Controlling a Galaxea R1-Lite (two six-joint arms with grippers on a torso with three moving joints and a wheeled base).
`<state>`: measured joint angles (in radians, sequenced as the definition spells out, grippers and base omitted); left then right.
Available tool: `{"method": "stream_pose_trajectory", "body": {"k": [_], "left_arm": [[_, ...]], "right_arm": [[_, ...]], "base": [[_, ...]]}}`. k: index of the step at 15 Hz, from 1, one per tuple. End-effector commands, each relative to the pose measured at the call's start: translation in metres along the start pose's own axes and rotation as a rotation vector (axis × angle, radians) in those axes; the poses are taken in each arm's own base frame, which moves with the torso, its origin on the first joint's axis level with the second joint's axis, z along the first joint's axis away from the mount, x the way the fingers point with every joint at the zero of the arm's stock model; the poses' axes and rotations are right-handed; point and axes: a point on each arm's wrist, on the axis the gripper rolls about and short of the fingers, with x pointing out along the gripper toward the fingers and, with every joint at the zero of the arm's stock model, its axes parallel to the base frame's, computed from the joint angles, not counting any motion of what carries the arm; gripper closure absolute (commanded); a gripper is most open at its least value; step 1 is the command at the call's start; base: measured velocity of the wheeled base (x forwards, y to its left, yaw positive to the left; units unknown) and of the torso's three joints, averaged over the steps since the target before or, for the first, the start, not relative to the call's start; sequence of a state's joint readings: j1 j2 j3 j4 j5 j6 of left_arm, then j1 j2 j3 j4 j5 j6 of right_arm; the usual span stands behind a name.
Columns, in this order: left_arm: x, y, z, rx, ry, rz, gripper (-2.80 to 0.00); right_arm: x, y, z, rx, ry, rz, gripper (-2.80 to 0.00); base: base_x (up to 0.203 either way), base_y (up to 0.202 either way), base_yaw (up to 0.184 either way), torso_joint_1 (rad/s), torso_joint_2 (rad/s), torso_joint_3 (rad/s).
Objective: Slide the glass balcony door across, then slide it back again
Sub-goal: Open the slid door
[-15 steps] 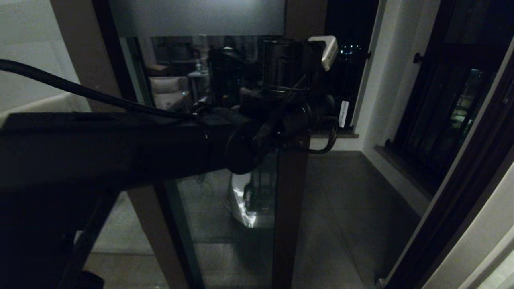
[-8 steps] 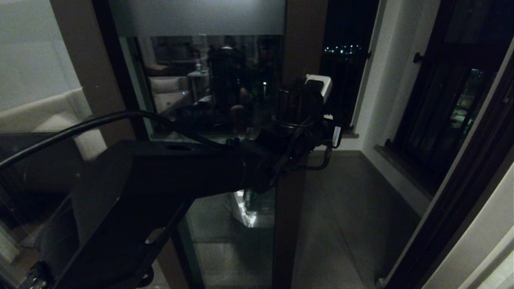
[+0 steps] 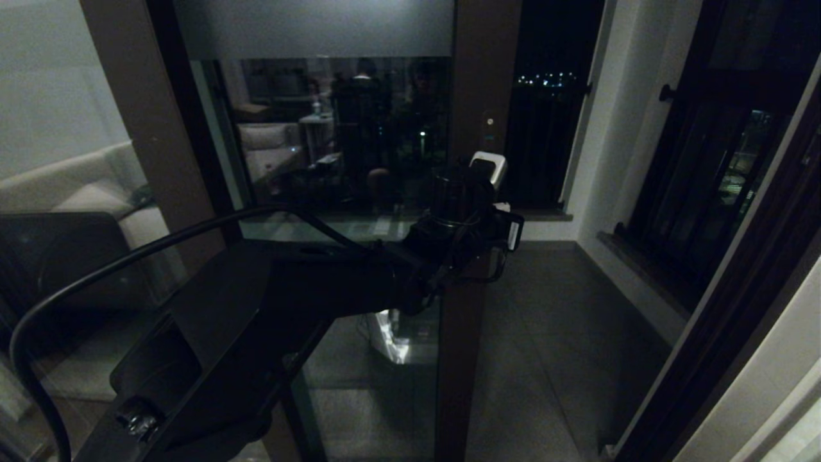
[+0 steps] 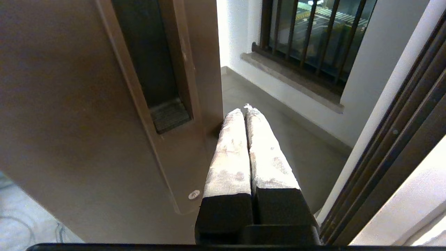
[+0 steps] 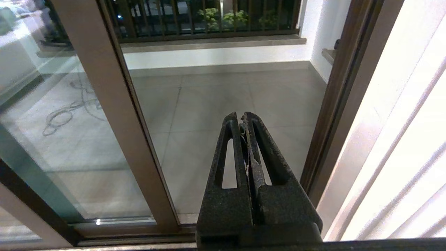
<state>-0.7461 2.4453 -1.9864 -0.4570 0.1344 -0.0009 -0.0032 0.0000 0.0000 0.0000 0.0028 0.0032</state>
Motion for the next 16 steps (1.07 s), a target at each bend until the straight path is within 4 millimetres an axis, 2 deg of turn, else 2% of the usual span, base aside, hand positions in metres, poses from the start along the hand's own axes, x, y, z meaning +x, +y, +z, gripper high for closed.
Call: {"method": "stream_pose_trajectory", "body": {"k": [1, 16], "left_arm": [[0.003, 0.011, -0.005, 0.000, 0.009, 0.028, 0.00], [0.003, 0.047, 0.002, 0.042, 0.000, 0.147, 0.00]], "right_arm": [[0.000, 0.000, 0.000, 0.000, 0.002, 0.000, 0.00], [0.000, 0.000, 0.000, 0.000, 0.002, 0.000, 0.00]], "base": [[0.000, 0.000, 0.000, 0.000, 0.00, 0.000], [0.000, 0.000, 0.000, 0.000, 0.00, 0.000]]}}
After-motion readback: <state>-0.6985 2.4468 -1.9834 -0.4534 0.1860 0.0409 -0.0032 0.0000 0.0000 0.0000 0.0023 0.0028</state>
